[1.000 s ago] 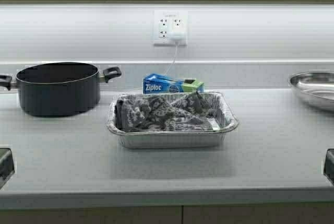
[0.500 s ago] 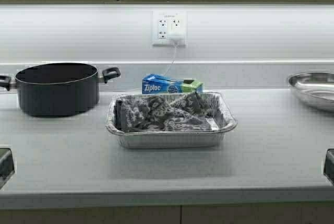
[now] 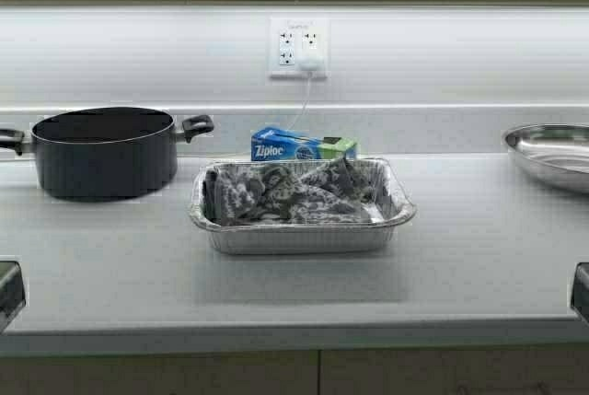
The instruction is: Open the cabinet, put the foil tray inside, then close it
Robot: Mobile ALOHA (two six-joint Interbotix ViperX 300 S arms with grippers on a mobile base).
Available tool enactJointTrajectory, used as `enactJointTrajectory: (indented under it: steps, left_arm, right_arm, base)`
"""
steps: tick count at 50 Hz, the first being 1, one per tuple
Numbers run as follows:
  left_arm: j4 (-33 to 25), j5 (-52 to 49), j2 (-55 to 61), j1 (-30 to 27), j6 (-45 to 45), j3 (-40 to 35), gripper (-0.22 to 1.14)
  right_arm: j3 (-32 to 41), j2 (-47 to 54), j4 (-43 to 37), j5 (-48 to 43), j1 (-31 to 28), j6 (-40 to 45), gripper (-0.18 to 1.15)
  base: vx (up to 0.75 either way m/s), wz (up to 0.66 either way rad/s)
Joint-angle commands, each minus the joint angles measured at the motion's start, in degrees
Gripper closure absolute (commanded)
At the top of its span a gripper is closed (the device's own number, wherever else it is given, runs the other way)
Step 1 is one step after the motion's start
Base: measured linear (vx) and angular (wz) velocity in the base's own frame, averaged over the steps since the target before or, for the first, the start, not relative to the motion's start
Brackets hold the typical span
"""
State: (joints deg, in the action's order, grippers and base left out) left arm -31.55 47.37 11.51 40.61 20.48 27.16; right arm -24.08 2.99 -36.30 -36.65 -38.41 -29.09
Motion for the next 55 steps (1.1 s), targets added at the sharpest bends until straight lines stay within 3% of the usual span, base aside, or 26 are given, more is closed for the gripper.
enactJointTrajectory:
  steps: [1,7,30,55]
  left_arm:
    - [1.93,-5.45,-5.80,0.62,-1.05,2.55,0.82]
    - [4.04,-10.37,-10.90,0.53,-0.97,6.68,0.88]
    - [9.05,-23.91,-26.63,-2.29,-0.35,16.96,0.87]
    - [13.10,-34.10,-37.53,-9.14,-0.97,21.62,0.88]
  right_arm:
    - [-4.66,-7.03,-0.44,1.23,-0.70,0.35,0.86]
    - [-10.46,-12.83,-0.53,5.98,-0.53,-0.44,0.90]
    - [-22.85,-28.13,-0.18,21.71,7.38,-3.16,0.89]
    - [-27.33,-36.12,3.16,32.43,15.82,-2.99,0.89]
  base:
    - [-0.03,0.02]
    - [-0.02,0.03]
    - [-0.05,0.03]
    - [-0.09,0.04]
